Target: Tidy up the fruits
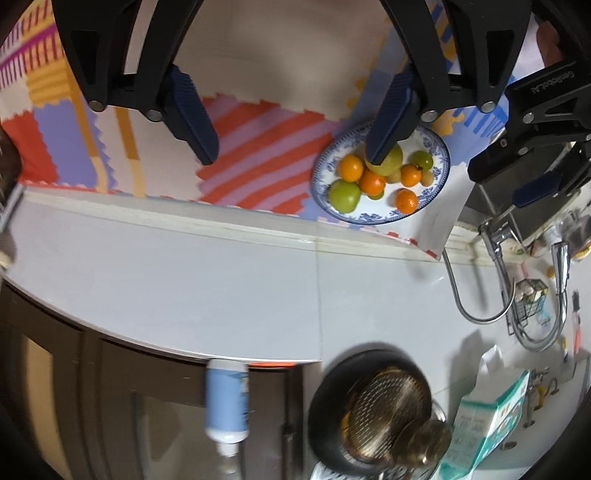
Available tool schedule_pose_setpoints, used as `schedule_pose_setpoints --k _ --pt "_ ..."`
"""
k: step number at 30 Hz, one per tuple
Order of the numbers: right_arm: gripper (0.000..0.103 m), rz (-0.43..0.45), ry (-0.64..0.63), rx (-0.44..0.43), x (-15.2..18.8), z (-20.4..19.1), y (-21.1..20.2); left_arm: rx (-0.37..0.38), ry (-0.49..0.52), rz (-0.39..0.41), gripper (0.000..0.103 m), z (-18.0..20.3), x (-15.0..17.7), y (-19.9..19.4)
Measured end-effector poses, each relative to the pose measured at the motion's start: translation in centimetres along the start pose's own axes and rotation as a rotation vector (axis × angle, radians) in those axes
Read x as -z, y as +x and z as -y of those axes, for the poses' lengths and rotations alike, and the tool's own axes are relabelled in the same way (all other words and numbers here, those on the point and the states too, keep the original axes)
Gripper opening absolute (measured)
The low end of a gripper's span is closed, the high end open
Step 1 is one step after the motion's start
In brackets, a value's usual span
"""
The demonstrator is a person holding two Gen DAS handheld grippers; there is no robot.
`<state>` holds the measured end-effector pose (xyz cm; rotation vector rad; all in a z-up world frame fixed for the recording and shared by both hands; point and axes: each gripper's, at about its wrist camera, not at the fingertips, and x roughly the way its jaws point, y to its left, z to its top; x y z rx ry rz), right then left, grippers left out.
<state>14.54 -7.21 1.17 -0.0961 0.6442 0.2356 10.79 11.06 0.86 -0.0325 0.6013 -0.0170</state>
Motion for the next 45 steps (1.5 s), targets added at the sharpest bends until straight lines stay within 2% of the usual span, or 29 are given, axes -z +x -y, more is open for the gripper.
schedule_pose_setpoints --k 6,9,16,20,29,45 --pt "0.086 0.012 0.009 0.029 1.8 1.0 -3.5 0.028 0.023 0.015 0.091 2.0 0.9 -2.7" --pt "0.088 0.015 0.034 0.032 2.7 1.7 -5.2 0.024 0.037 0.031 0.096 3.0 1.4 -4.1" --pt "0.092 0.043 0.06 0.107 4.6 3.5 -8.6 0.004 0.049 0.038 0.103 5.3 2.5 -6.2" --pt "0.095 0.061 0.079 0.149 5.7 4.6 -10.5 0.005 0.052 0.035 0.103 6.4 3.0 -6.9" --pt "0.095 0.048 0.072 0.174 7.2 6.4 -12.9 -0.003 0.049 0.042 0.103 8.6 4.0 -8.7" --pt "0.095 0.074 0.08 0.157 8.5 7.6 -15.6 -0.002 0.066 0.078 0.103 10.2 4.8 -11.6"
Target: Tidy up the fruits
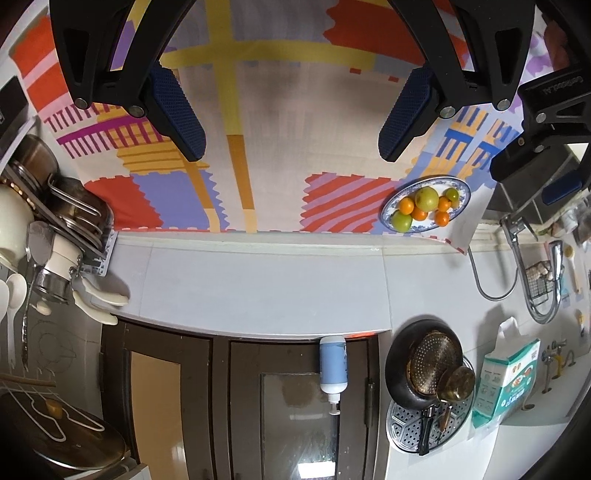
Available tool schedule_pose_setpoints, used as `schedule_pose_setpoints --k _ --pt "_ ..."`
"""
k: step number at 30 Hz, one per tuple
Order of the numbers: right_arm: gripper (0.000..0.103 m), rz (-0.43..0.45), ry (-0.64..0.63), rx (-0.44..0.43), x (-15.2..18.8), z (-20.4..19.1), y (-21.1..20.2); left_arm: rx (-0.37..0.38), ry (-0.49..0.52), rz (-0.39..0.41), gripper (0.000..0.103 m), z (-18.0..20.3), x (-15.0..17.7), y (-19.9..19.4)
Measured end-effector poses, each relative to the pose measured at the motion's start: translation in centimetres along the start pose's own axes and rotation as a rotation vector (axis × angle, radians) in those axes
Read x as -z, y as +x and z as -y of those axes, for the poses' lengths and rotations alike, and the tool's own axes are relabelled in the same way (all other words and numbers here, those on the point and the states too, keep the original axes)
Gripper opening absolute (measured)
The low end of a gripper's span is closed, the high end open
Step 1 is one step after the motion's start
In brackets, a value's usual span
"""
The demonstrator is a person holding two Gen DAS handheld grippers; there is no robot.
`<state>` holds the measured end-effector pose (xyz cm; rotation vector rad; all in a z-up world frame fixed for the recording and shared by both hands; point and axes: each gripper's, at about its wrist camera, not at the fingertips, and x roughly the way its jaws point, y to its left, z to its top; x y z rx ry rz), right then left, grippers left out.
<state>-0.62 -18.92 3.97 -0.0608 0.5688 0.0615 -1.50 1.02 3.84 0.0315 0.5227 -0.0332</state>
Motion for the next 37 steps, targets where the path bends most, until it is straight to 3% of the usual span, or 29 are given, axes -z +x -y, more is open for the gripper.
schedule_pose_setpoints --k 37 --pt "0.095 -0.025 0.0 -0.001 0.1 0.3 0.9 0.003 0.01 -0.017 0.103 0.4 -0.2 1.3"
